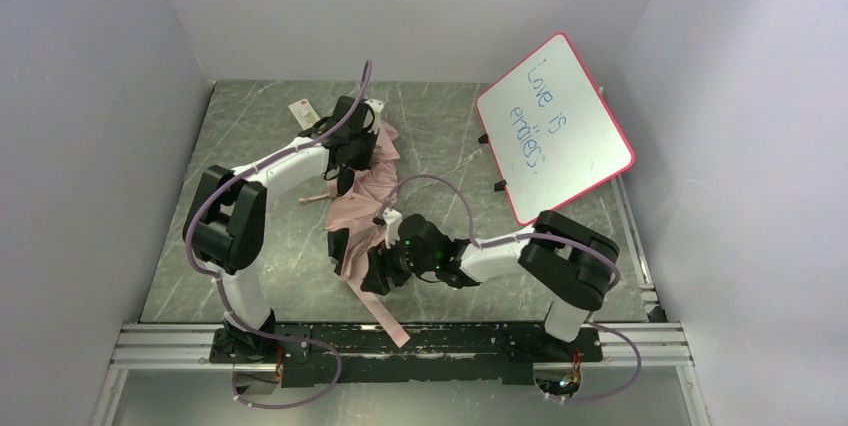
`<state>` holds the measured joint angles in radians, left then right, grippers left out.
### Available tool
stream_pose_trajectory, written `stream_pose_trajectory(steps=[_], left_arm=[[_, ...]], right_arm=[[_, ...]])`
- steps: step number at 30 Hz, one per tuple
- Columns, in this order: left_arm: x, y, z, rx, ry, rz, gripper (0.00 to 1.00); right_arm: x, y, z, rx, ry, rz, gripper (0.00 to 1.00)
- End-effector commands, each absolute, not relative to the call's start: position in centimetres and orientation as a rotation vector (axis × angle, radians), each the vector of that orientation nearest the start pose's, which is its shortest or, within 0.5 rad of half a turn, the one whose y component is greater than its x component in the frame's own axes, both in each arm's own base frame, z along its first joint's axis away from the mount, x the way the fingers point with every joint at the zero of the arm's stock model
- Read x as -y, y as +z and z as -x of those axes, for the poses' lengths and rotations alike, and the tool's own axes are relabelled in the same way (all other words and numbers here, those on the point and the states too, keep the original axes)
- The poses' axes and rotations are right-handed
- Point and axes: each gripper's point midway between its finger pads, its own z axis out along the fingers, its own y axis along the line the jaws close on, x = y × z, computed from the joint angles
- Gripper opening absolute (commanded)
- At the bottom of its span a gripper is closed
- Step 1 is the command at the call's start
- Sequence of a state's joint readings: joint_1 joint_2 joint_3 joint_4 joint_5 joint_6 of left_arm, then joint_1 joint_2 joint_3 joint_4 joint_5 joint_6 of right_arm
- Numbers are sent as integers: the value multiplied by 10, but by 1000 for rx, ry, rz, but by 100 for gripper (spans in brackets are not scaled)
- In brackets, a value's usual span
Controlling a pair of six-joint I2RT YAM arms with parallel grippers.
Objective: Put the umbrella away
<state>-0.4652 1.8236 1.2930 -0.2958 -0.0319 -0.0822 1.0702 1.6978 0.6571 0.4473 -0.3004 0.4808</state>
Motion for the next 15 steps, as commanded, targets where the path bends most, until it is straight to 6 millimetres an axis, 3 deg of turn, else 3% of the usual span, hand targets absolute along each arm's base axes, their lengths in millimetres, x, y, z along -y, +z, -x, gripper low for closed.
stream_pose_trajectory(steps=[1, 8, 15], left_arm=[[212, 91, -426, -2330, -247, -448, 7], [212, 91, -426, -2335, -246, -449, 7], [215, 91, -427, -2334, -264, -445, 6]], right_arm=[[-406, 29, -136, -2235, 1239, 782, 65], [-420, 18, -127, -2246, 1312, 839, 59], [-418, 13, -120, -2278, 1318, 875, 39]])
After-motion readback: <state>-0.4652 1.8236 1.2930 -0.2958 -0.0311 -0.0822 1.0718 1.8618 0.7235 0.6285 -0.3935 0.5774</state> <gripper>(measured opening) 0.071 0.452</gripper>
